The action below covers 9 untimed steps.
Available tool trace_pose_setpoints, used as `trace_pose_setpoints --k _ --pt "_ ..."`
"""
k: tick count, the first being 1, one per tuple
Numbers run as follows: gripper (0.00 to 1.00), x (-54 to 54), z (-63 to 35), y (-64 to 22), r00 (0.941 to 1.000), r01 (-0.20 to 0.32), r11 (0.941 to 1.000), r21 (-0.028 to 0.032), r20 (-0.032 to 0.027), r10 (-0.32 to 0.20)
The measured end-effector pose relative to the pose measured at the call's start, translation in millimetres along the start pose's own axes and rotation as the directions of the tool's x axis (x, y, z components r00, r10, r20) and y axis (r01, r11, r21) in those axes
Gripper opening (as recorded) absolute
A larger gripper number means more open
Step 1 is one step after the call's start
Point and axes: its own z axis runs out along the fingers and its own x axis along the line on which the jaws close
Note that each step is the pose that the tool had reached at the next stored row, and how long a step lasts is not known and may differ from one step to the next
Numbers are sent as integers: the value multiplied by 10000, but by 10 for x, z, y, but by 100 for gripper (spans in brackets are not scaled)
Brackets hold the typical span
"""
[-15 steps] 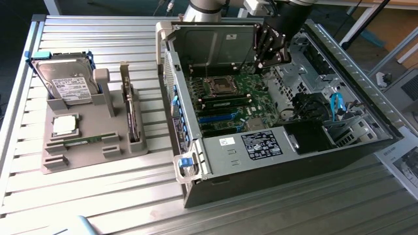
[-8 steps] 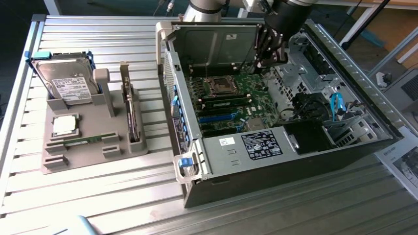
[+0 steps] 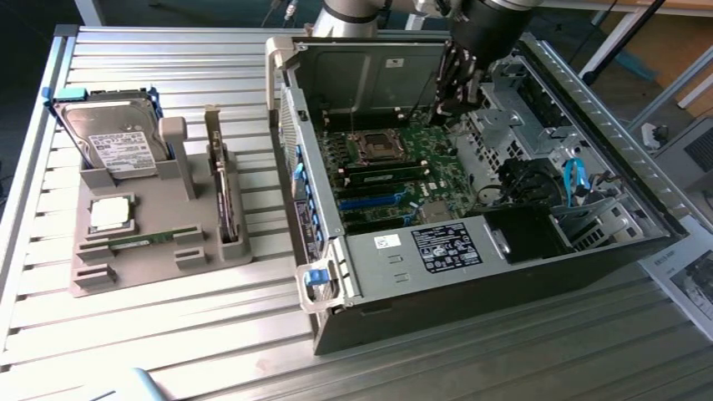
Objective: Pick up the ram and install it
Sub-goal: 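Press down the ram until it locks into place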
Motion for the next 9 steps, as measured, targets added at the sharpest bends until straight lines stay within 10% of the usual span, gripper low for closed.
trace_pose_setpoints --k 9 --pt "10 0 3 0 9813 -1919 9814 -11 110 1919"
